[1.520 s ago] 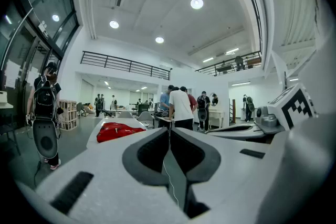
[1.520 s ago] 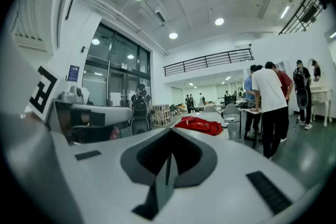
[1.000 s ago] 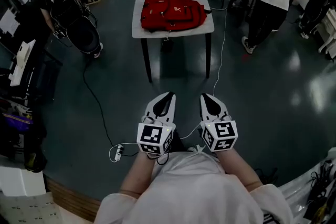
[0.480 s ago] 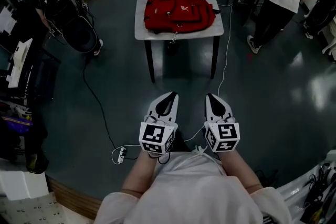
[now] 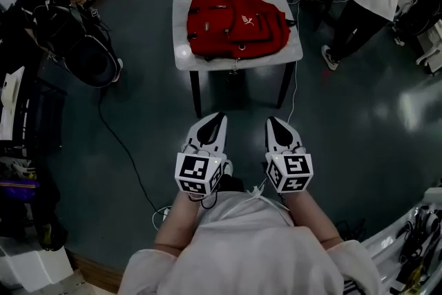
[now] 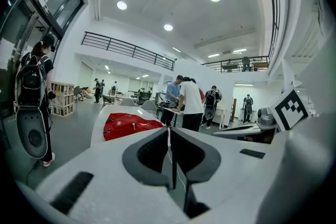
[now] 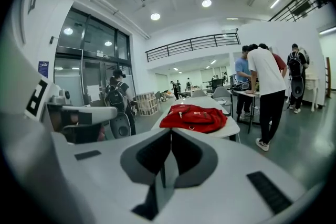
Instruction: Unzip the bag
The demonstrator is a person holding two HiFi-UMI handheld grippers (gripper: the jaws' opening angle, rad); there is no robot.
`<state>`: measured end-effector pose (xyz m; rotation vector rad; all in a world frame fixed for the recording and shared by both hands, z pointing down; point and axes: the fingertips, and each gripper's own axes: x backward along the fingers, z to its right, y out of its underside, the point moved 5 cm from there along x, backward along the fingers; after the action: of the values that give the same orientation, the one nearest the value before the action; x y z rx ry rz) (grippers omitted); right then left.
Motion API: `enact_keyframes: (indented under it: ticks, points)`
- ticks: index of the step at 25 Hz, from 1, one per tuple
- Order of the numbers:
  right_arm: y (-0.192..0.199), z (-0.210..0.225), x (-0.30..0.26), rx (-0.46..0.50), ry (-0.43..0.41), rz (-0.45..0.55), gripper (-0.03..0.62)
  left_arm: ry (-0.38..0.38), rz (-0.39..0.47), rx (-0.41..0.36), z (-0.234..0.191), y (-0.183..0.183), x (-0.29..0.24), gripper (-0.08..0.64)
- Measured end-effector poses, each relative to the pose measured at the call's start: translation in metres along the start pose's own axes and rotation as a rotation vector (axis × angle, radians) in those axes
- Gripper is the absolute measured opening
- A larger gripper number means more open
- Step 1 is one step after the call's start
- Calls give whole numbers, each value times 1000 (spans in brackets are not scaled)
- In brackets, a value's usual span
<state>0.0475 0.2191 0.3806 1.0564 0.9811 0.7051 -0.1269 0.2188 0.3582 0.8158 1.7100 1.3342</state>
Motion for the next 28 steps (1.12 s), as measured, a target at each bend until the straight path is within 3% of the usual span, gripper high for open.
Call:
enact_keyframes:
  ticks: [6, 13, 20, 28]
  points:
    - [-18, -24, -59, -38, 43, -27, 28, 36, -24, -14, -68, -16, -21, 31]
    - [-9, -34, -109, -34, 34, -112, 28, 11, -78, 52, -117, 2, -41, 31]
    - [-17, -12, -161, -29, 14, -141, 28, -4, -128, 47, -137, 12, -81, 31]
    - [-36, 36, -243, -21, -22, -197, 28, -31, -165, 14, -163, 7, -169, 31]
